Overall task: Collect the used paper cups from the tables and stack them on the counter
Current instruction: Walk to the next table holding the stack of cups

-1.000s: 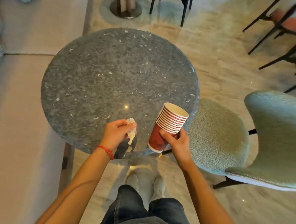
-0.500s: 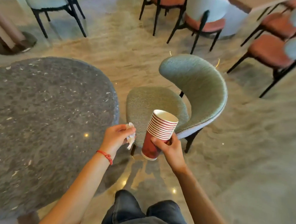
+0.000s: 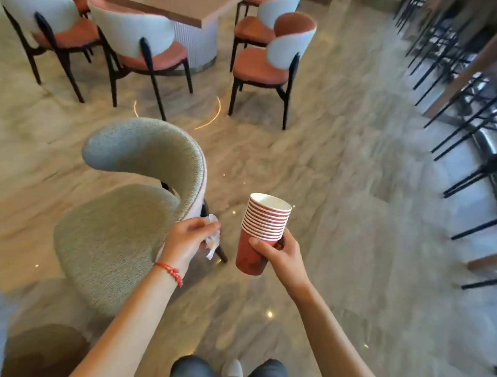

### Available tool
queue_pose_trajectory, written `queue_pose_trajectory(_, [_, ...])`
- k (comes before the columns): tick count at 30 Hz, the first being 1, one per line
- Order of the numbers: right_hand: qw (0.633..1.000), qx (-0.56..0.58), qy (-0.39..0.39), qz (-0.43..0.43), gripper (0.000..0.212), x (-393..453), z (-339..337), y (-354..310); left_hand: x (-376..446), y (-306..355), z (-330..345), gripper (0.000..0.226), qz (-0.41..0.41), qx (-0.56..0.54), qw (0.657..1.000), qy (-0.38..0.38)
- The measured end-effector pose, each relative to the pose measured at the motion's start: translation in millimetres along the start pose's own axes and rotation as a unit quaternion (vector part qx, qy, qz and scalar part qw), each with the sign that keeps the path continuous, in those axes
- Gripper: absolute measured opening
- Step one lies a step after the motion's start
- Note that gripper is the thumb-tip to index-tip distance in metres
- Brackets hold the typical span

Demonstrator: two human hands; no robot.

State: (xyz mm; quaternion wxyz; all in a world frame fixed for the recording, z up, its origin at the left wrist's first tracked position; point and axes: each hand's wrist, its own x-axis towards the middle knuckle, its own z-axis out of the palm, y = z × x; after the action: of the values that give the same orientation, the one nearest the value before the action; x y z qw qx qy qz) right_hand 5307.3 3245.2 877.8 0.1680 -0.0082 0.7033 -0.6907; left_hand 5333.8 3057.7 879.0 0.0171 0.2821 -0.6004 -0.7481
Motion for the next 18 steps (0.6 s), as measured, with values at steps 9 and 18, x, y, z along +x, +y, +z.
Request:
queue_pose_trajectory(9, [0.992,0.029,0.122,-0.013,0.037,45,-86,-23,64,21,101,0.017,0.010,0.037,0.992,-0.122])
queue_pose_trajectory(18, [0.979,0.044,0.199,-0.029,0.034,126,-111,-47,150,67,152,0.014,0.037,0.070,0.980,-0.184])
